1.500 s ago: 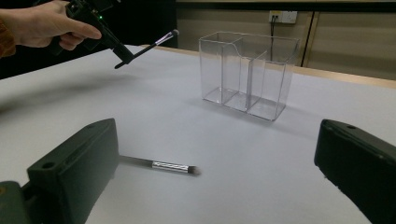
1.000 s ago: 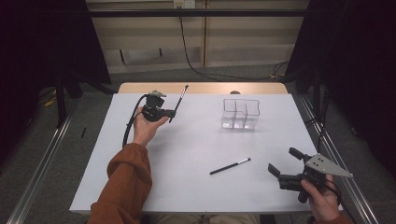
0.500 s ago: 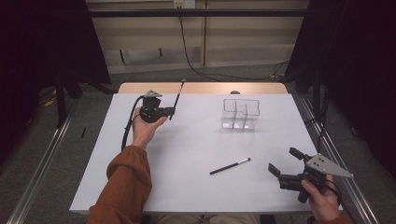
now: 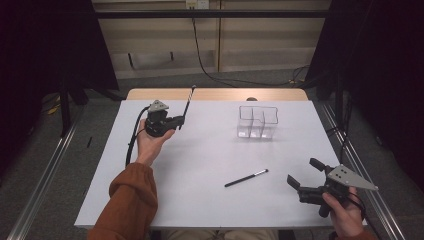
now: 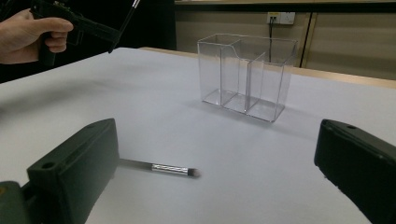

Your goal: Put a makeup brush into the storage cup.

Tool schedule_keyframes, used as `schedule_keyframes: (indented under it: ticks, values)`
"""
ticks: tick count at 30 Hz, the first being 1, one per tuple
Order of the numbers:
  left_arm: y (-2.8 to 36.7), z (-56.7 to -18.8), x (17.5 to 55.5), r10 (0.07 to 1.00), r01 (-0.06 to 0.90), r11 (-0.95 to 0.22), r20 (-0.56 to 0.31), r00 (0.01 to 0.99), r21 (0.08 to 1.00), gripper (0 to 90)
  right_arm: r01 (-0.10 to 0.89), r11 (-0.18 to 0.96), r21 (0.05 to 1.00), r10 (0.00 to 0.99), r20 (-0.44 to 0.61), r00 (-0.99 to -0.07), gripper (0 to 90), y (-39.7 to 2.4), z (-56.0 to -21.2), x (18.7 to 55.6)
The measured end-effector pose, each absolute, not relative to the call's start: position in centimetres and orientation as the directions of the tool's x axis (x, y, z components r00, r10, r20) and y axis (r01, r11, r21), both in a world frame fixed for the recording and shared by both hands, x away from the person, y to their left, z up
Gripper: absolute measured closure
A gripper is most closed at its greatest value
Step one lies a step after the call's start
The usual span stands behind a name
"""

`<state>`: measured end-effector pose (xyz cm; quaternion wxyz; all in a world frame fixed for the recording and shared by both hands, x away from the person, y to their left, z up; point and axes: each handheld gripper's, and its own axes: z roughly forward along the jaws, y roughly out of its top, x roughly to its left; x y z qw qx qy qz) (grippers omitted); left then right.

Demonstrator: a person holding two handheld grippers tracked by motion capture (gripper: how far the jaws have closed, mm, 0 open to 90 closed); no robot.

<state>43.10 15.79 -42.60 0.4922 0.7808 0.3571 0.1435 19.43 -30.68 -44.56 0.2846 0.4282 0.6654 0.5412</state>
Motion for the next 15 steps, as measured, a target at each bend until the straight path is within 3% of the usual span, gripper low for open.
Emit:
schedule_keyframes:
  ticks: [15]
  values:
    - [15.7, -41.4, 40.1, 0.64, 0.346, -0.254, -0.111, 0.76, 0.903, 84.3, 0.265, 0.045, 0.963, 0.877, 0.089, -0.472, 0.0, -30.6, -44.6, 19.5]
